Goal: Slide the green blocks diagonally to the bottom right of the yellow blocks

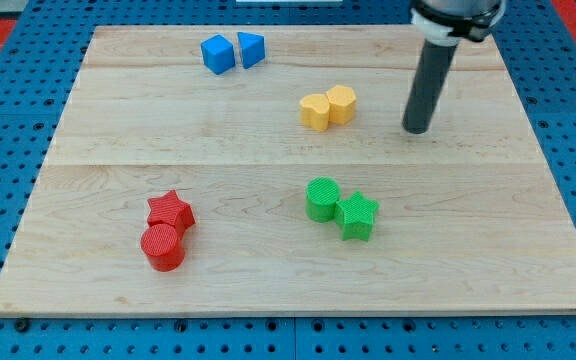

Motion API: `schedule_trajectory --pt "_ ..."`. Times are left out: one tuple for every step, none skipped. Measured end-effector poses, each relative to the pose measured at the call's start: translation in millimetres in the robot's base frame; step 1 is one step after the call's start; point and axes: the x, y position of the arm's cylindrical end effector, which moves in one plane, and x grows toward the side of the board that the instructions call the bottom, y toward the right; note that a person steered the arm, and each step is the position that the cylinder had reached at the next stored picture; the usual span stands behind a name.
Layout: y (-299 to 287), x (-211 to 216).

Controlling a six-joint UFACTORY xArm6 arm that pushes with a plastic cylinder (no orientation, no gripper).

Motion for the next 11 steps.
schedule_trajectory --pt "-79.0 21.2" --pt "-121.3 30.0" --pt "-154.6 46.8" --pt "-148.5 50.3" --pt "-119.1 68.6" --pt "-142.5 76.3" --pt "-81.9 103.1" --pt "-33.6 110.5" --pt "-75.9 108.8" --pt "-87.8 131.4" --pt "-58.8 168.1"
